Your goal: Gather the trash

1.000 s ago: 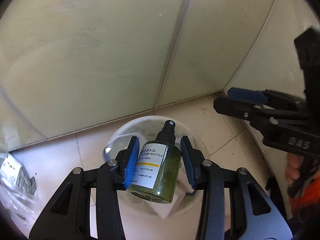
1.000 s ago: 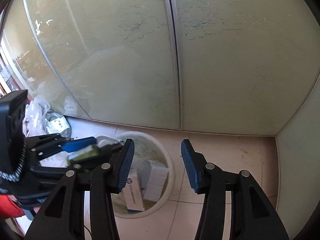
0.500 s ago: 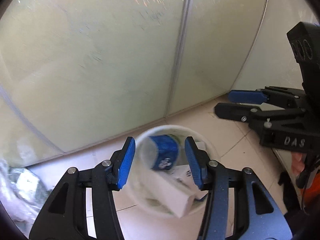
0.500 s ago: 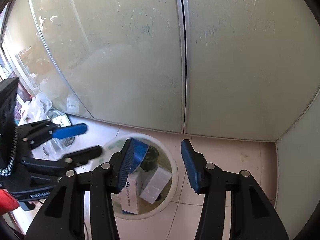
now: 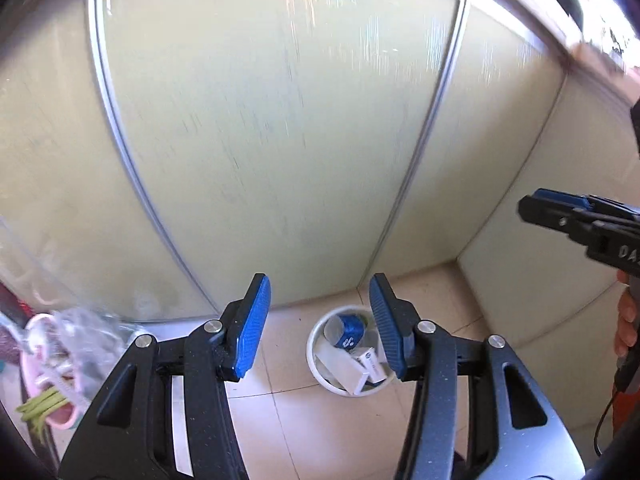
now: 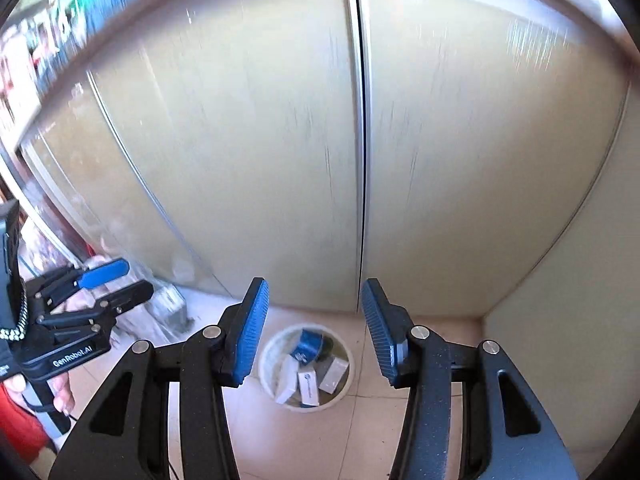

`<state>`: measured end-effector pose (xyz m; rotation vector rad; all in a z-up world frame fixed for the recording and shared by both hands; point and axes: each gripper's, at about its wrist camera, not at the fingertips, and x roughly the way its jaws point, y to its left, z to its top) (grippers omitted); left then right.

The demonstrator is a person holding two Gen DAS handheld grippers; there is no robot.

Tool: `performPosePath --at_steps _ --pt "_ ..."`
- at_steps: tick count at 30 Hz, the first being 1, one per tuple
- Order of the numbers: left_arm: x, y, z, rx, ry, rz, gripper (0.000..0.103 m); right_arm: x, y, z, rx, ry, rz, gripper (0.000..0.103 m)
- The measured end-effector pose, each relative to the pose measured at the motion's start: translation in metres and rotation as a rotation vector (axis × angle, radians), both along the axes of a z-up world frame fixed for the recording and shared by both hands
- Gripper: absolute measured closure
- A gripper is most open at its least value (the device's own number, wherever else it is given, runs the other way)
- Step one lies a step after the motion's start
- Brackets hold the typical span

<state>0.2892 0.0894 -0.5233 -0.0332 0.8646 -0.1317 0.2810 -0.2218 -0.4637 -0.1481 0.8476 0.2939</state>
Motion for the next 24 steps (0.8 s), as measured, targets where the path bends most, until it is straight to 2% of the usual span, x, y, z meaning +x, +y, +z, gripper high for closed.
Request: performPosePath --at_steps 6,10,13,15,18,20,23,24 --pt "-0.003 -0.005 0.164 -0.049 -0.011 0.045 0.053 -0.015 0.011 0.168 0.086 -0.052 0.007 0.058" --pt "-0.011 -0.015 0.280 -0.048 -0.075 0.106 0.052 -0.035 0.017 0.283 0.102 -0.122 0.031 0.058" --pt "-0.021 -0.026 0.345 -0.067 -0.142 0.150 0.042 -0.045 0.028 0.351 0.081 -0.176 0.066 0.057" --pt "-0.038 -0.032 0.390 -0.072 -0.201 0.173 0.036 -0.056 0.035 0.385 0.083 -0.204 0.084 0.049" --pt "-0.054 -0.041 0.432 -0.067 -0.268 0.195 0.026 -0.073 0.037 0.428 0.066 -0.258 0.106 0.045" --pt "-0.071 -0.045 0.457 -0.062 -0.310 0.214 0.012 -0.080 0.043 0.437 0.063 -0.285 0.123 0.041" --pt "-0.100 -0.047 0.485 -0.061 -0.366 0.241 0.001 -0.102 0.046 0.448 0.062 -0.360 0.090 0.021" --pt "-0.109 -0.046 0.491 -0.072 -0.369 0.243 0.001 -0.107 0.049 0.450 0.062 -0.383 0.076 0.016"
